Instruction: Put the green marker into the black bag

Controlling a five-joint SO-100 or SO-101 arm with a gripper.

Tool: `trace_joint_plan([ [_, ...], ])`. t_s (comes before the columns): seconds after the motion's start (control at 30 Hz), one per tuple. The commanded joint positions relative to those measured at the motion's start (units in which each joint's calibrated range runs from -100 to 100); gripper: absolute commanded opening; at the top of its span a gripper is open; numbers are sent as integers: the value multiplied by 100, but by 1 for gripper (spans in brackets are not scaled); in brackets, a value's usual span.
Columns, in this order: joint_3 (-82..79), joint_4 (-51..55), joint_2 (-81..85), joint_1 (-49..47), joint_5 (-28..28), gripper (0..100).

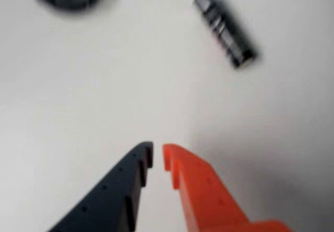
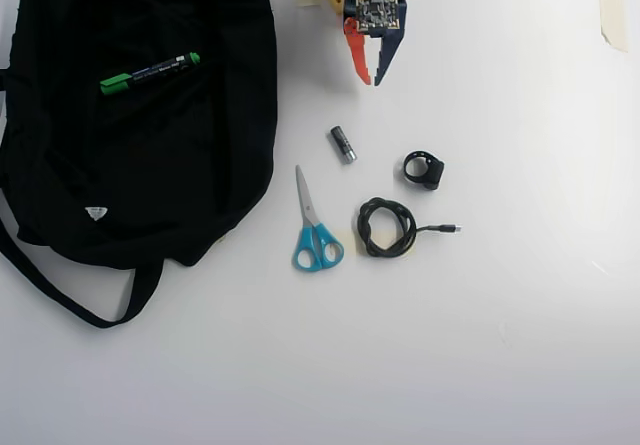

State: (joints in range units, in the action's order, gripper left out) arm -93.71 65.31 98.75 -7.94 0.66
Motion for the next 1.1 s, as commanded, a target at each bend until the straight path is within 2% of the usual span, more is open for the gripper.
trace_joint_plan([
  [0.0,-207,-97,91,-14,-129,2],
  [1.07,-557,-54,42,-22,-134,2],
])
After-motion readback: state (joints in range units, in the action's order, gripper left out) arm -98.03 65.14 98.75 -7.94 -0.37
